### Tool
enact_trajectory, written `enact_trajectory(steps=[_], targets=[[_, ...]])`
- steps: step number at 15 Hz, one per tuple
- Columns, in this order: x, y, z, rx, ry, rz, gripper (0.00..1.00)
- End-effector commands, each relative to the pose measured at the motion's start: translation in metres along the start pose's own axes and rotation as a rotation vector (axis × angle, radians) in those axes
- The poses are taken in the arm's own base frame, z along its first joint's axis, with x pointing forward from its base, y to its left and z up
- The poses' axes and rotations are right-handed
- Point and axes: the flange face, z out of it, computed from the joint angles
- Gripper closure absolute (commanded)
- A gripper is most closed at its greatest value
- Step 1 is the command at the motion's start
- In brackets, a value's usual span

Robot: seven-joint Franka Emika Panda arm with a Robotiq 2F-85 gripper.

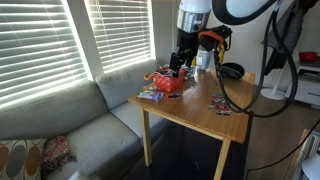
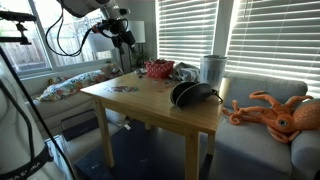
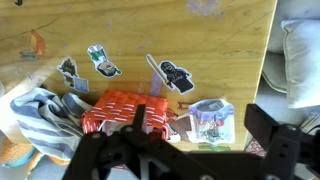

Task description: Move the red box forward

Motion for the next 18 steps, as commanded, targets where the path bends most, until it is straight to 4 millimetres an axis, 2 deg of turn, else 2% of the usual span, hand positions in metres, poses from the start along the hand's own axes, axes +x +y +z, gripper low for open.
enact_trajectory(steps=[1,4,7,13,18], targets=[[0.0,0.0,0.0,0.0,-0.001,0.0,0.0],[0.012,-0.006,0.01,-0.003,-0.01,0.024,0.0],[0.024,-0.003,0.023,-0.024,-0.007,0.056,0.0],[0.061,0.005,0.038,-0.042,0.038,0.111,0.0],[0.09,0.0,0.059,-0.052,0.063,0.12,0.0]])
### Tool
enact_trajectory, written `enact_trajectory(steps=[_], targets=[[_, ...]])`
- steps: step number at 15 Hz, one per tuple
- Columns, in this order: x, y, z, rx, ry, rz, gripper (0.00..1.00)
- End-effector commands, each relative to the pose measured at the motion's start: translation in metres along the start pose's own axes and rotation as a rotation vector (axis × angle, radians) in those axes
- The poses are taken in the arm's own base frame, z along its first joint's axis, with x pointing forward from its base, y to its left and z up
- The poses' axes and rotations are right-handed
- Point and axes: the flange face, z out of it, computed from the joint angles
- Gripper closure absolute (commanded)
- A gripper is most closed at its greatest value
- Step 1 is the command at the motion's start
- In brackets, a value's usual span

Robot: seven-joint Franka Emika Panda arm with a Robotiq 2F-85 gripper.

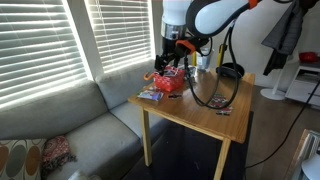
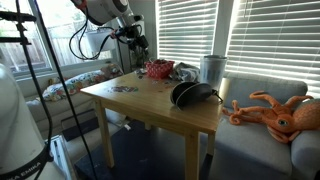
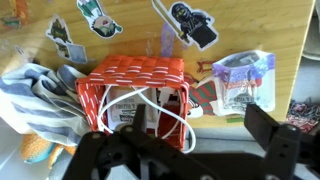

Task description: Move the red box forward

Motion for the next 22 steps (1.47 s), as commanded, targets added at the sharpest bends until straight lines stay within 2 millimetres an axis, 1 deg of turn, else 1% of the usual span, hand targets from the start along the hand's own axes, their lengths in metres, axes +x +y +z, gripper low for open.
enact_trajectory(steps=[1,2,3,5,6,8,12,13,19,21,22], targets=[[0.021,-0.015,0.017,-0.009,0.017,0.012,0.0],[0.024,-0.017,0.021,-0.01,0.012,0.012,0.0],[0.026,-0.02,0.025,-0.011,0.004,0.012,0.04],[0.03,-0.023,0.032,-0.005,-0.005,0.015,0.18],[0.032,-0.023,0.036,-0.004,-0.008,0.017,0.31],[0.036,-0.022,0.042,-0.007,-0.014,0.026,0.44],[0.043,-0.014,0.052,-0.025,-0.026,0.044,0.54],[0.044,-0.012,0.053,-0.026,-0.029,0.048,0.51],[0.043,-0.008,0.065,-0.039,-0.073,0.059,0.59],[0.043,-0.008,0.068,-0.042,-0.082,0.06,0.7],[0.042,-0.009,0.069,-0.043,-0.086,0.062,0.79]])
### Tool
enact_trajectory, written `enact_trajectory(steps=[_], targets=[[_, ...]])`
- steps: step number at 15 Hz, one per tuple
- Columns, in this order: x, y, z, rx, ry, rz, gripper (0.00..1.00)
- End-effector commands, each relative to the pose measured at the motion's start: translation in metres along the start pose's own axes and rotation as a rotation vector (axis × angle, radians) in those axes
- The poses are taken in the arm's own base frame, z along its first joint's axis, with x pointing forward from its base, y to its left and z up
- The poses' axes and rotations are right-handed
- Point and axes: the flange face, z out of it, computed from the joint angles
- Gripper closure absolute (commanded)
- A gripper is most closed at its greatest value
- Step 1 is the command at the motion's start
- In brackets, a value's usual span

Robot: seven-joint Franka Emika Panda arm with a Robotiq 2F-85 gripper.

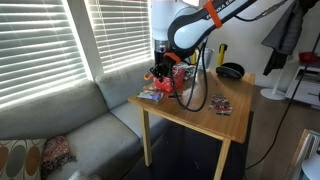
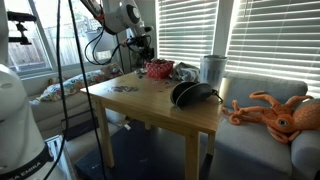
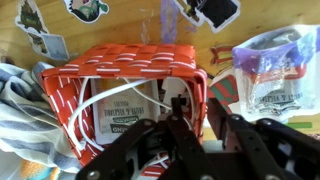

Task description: Move the red box forward

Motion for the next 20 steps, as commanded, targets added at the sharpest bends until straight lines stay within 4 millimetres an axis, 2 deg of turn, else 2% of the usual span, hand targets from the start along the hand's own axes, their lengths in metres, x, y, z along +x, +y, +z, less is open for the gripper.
enact_trajectory(steps=[1,2,3,8,12,20], targets=[[0.002,-0.006,0.002,-0.015,-0.02,0.024,0.92],[0.001,-0.007,0.002,-0.015,-0.026,0.031,0.94],[0.0,-0.008,0.003,-0.017,-0.03,0.031,0.99],[-0.005,-0.014,-0.002,-0.021,-0.024,0.051,0.99],[-0.012,-0.02,-0.015,-0.03,0.005,0.069,0.99],[-0.04,-0.05,-0.055,-0.076,0.073,0.041,0.99]])
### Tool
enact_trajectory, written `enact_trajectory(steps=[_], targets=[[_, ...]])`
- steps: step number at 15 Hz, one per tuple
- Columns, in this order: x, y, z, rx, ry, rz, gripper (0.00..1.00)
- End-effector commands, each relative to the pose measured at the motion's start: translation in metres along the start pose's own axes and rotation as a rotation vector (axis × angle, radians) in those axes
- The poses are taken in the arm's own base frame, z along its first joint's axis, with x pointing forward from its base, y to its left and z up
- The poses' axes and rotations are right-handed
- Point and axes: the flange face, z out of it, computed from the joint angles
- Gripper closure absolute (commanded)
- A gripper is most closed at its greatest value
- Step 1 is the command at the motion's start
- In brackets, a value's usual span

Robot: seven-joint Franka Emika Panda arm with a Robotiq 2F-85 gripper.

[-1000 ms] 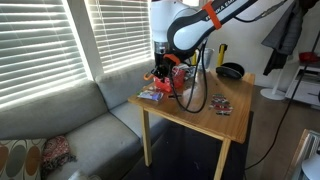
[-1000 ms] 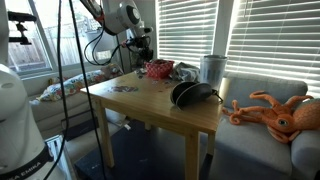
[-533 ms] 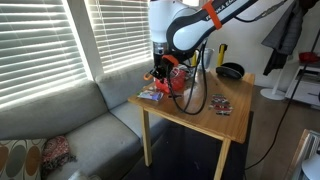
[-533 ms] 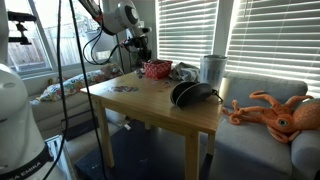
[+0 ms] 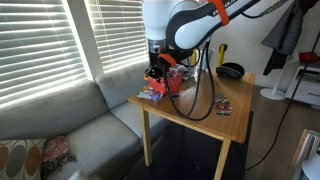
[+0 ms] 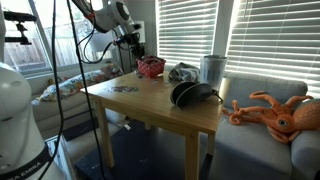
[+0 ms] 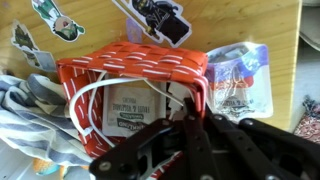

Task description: Move the red box forward

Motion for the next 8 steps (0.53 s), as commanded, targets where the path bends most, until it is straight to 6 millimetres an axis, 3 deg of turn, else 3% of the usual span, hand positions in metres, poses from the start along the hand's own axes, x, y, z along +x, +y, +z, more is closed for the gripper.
enact_trajectory(steps=[1,5,8], targets=[[-0.018,-0.005,-0.029,-0.05,0.048,0.002,0.99],[-0.04,-0.01,-0.052,-0.084,0.074,0.002,0.99],[-0.054,-0.002,-0.061,-0.112,0.081,0.037,0.99]])
